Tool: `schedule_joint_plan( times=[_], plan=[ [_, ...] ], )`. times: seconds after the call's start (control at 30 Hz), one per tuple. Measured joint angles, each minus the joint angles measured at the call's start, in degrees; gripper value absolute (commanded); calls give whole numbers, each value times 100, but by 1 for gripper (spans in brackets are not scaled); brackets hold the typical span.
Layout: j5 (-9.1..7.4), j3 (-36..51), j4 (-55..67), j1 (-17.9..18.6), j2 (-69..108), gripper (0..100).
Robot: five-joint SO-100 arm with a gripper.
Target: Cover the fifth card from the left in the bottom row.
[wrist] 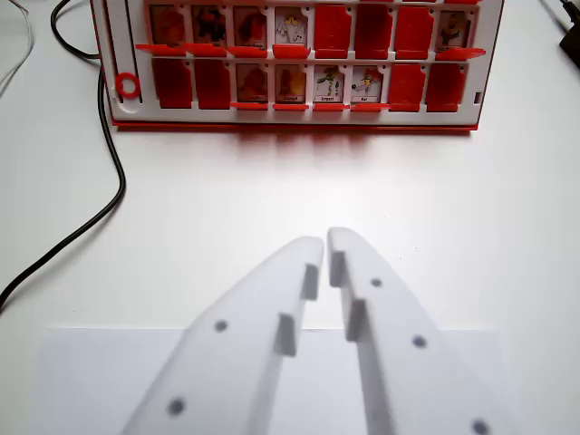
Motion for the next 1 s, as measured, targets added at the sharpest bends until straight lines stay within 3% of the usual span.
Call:
schedule_joint_plan(
  times=[1.0],
  plan=[
    [-35,0,0,-44,0,0]
  ],
)
